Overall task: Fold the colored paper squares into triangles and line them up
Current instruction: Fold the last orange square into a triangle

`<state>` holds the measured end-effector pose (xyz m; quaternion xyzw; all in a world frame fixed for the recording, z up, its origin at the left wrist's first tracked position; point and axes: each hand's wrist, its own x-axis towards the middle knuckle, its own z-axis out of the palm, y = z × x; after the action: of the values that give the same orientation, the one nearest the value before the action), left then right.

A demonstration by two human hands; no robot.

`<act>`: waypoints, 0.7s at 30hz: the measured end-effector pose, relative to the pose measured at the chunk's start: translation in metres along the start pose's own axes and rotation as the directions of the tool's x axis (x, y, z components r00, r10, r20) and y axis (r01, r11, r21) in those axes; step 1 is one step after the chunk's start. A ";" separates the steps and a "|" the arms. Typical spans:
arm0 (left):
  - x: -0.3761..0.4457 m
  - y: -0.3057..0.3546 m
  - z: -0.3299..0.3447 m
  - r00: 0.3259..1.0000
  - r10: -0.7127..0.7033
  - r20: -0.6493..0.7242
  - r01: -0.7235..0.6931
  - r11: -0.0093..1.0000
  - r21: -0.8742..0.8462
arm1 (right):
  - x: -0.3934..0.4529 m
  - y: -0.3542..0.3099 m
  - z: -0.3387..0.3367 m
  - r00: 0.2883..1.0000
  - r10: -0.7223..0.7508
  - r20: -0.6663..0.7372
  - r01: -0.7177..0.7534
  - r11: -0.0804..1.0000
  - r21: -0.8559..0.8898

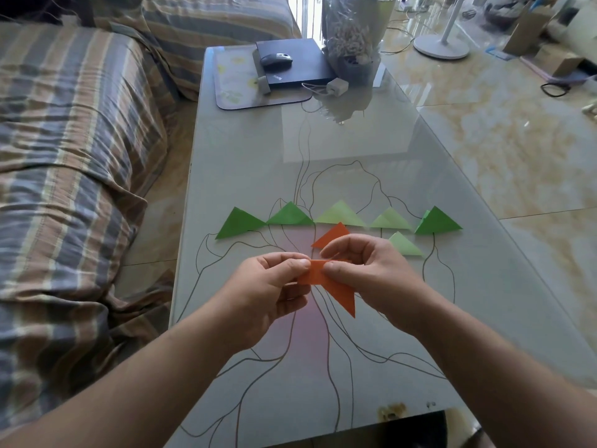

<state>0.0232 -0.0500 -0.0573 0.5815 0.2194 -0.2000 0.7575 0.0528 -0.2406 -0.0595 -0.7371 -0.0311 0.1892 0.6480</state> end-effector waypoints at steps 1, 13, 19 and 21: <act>0.000 -0.002 -0.001 0.999 0.034 0.011 -0.035 0.995 0.097 | 0.000 0.000 0.001 1.000 -0.011 0.006 0.011 0.998 -0.056; -0.004 -0.007 0.000 0.967 0.244 0.072 -0.250 0.860 0.446 | 0.002 0.011 0.005 0.998 -0.049 0.025 0.052 0.990 -0.129; 0.000 -0.001 -0.004 0.969 0.248 -0.008 -0.226 0.896 0.382 | 0.004 0.011 0.000 1.000 0.008 0.002 -0.008 0.999 -0.054; 0.000 -0.001 -0.003 0.971 0.239 -0.018 -0.216 0.904 0.369 | 0.004 0.010 0.002 1.000 0.026 -0.006 -0.027 0.999 -0.037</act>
<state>0.0222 -0.0470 -0.0592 0.7393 0.1330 -0.1291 0.6473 0.0541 -0.2393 -0.0705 -0.7498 -0.0231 0.1952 0.6317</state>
